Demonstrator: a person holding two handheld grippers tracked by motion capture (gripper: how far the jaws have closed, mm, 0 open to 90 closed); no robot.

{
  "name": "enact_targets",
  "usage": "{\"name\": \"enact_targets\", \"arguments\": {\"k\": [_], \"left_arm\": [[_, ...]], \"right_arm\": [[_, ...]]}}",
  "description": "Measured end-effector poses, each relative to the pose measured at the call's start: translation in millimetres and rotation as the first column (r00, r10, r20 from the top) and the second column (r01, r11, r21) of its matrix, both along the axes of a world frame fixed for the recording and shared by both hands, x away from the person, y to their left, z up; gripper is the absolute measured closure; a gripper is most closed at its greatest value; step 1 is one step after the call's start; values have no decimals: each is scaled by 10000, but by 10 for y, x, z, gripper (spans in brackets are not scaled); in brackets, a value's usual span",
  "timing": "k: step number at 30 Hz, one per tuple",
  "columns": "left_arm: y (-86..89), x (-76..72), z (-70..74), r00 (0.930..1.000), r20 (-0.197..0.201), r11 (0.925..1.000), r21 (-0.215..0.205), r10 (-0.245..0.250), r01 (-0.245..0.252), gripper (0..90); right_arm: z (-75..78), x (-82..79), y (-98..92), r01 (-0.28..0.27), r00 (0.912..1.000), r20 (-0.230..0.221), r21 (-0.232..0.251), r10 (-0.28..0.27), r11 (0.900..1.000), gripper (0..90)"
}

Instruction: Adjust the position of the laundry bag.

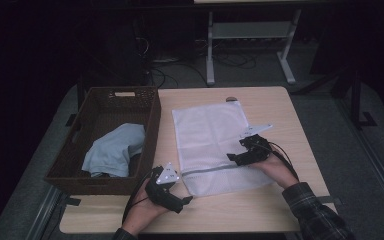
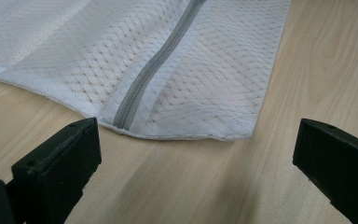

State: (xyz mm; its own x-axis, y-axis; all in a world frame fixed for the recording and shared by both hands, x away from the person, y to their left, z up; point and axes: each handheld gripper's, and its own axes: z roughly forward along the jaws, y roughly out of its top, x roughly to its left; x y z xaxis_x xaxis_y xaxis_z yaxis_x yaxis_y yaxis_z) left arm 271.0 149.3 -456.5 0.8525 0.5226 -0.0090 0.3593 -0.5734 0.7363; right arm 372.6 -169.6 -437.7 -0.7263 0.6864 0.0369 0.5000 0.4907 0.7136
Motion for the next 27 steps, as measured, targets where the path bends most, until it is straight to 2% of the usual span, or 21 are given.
{"name": "enact_targets", "arguments": {"k": [7,15,27], "left_arm": [[3,-21,3,10000,9,10000,42,-50,50,7],[9,-83,1,10000,75,9999,106,-43,42,7],[11,-96,-2,10000,79,9998,177,-18,17,7]], "right_arm": [[28,-108,-159,176,9996,222,333,-183,9993,154],[69,-237,-356,249,9983,506,480,-273,9985,147],[38,-381,-564,199,9984,514,557,-228,9983,142]]}}
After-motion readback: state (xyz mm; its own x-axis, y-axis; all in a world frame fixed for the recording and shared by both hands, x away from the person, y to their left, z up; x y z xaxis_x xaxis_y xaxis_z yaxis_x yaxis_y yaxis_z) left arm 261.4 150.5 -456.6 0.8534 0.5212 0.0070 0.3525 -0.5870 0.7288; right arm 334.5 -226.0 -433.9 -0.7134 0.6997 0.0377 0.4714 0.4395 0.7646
